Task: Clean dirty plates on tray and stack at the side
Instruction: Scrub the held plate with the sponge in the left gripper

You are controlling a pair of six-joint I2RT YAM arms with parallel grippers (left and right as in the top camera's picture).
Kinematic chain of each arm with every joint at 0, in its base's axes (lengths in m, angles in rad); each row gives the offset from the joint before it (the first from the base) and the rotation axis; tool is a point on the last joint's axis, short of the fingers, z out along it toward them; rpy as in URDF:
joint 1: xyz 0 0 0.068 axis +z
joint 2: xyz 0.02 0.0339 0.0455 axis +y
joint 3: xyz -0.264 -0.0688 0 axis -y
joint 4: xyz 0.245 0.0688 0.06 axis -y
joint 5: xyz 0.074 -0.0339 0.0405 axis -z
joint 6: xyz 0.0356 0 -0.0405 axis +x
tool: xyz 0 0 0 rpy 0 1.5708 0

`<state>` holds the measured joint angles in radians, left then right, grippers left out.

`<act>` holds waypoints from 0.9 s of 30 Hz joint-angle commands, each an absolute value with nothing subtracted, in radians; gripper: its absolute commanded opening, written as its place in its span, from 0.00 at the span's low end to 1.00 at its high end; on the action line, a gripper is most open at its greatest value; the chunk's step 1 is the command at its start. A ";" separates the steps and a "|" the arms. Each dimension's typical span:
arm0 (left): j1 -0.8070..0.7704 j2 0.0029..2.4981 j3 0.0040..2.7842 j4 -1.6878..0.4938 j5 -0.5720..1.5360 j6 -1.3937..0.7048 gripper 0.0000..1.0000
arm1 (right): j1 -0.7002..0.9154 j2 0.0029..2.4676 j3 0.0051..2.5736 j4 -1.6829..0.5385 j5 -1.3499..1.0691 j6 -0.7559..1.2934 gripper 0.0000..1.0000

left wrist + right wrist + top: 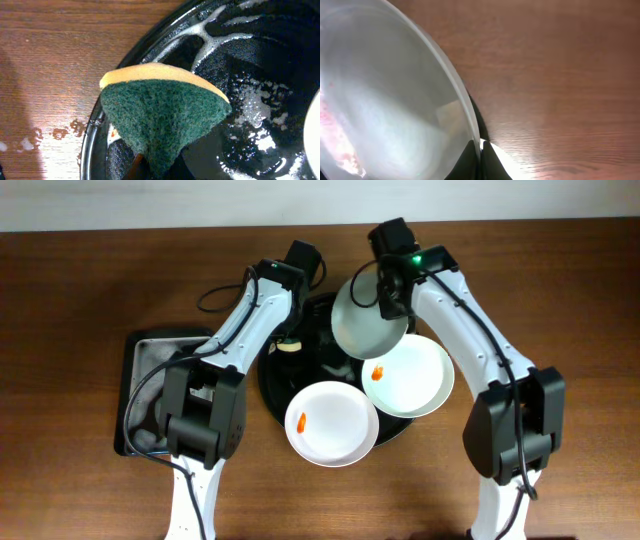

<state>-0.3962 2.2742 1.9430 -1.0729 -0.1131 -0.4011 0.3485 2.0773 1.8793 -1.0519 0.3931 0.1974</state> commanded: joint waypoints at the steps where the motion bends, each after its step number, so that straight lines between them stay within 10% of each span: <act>1: -0.390 2.278 1.964 -1.071 -0.093 -0.395 0.00 | 0.436 2.041 1.904 -1.060 0.667 0.188 0.04; 10: -0.389 2.278 1.963 -1.071 -0.093 -0.395 0.00 | 0.566 2.001 1.904 -1.071 1.090 0.188 0.04; 27: -0.390 2.278 1.963 -1.071 -0.093 -0.395 0.00 | 0.590 1.996 1.904 -1.089 1.040 0.200 0.04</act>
